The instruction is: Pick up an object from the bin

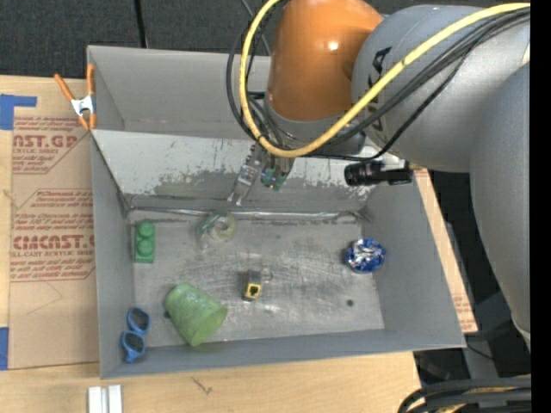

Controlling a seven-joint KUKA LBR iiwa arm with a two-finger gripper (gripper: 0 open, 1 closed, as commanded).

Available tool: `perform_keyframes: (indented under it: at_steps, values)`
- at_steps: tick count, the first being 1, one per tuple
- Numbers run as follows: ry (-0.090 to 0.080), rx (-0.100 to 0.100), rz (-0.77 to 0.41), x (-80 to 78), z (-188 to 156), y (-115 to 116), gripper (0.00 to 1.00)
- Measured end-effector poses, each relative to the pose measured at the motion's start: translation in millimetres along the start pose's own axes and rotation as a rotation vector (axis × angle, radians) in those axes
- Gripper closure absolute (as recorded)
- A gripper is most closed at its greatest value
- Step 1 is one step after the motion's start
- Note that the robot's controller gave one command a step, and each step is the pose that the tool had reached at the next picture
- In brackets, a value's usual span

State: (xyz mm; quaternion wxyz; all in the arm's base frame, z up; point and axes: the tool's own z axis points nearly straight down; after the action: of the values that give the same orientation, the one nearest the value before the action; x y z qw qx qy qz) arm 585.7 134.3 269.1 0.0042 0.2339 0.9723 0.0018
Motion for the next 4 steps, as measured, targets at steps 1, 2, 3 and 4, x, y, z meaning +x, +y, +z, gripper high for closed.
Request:
perform_keyframes:
  at_steps: [1,2,3,4]
  values:
    - [0.013,0.010,-0.063,2.6,118.8,-1.4,1.00]
    - [0.008,0.005,-0.461,14.7,104.8,-43.5,1.00]
    - [0.007,0.003,-0.461,14.9,104.5,-42.2,0.00]
    - [-0.003,-0.003,-0.752,20.6,195.3,-106.8,0.00]
